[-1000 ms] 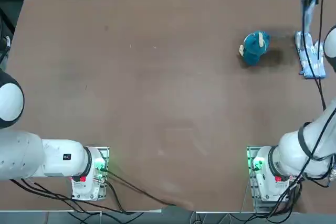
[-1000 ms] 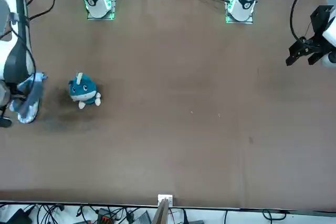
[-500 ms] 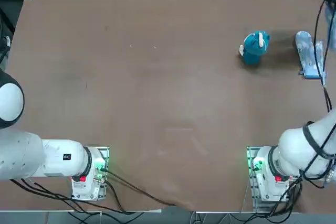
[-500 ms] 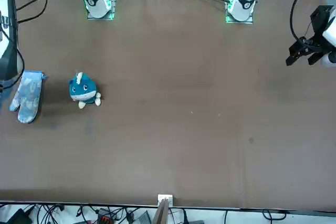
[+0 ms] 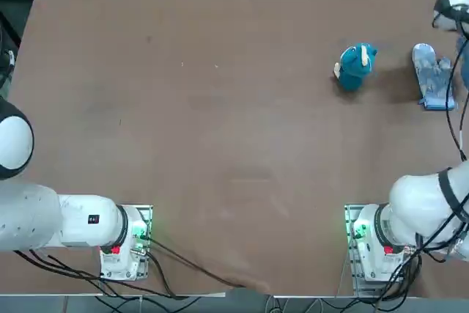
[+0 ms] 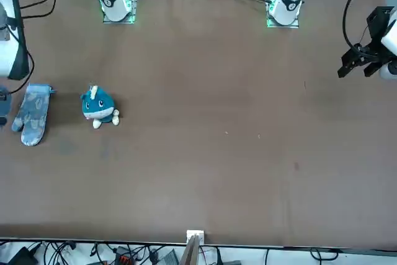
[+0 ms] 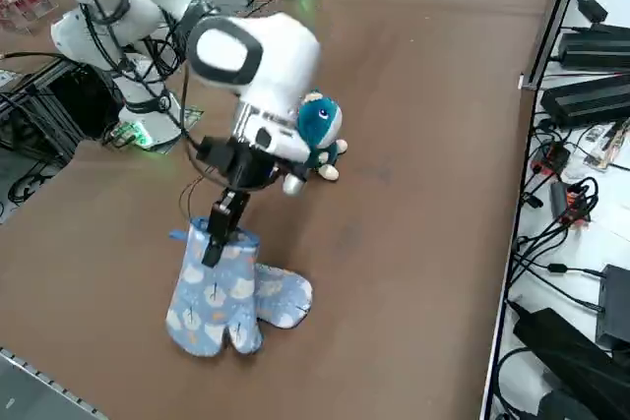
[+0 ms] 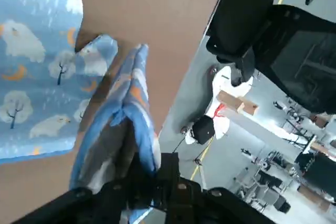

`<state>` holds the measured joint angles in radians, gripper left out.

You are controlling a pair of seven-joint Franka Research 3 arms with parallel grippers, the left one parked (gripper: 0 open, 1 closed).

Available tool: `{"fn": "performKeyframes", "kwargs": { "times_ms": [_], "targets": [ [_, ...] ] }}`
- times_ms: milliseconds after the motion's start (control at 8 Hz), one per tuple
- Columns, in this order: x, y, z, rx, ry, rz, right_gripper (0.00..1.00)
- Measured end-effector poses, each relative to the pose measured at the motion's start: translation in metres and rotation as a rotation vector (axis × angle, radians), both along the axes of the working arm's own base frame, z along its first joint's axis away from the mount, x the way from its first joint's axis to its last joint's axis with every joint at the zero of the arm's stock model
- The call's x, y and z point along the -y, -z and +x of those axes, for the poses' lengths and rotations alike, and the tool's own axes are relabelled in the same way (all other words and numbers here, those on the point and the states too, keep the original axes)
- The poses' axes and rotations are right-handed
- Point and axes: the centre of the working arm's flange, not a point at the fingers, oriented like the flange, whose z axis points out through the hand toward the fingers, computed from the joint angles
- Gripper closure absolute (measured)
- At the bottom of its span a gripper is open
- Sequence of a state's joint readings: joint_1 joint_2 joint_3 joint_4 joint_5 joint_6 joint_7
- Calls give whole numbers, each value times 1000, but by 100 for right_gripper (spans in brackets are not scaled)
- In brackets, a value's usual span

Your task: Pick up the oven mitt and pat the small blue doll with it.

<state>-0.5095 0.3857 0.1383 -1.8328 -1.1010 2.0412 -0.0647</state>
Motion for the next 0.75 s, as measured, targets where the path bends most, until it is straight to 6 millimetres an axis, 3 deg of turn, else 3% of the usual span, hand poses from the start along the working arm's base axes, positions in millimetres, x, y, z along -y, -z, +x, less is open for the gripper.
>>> {"fn": "performKeyframes", "kwargs": {
  "times_ms": [375,750],
  "targets": [
    [-21,50,-18,-41,-36,-34,96],
    [-64,103,-19,-38,-34,-12,96]
  ]
}}
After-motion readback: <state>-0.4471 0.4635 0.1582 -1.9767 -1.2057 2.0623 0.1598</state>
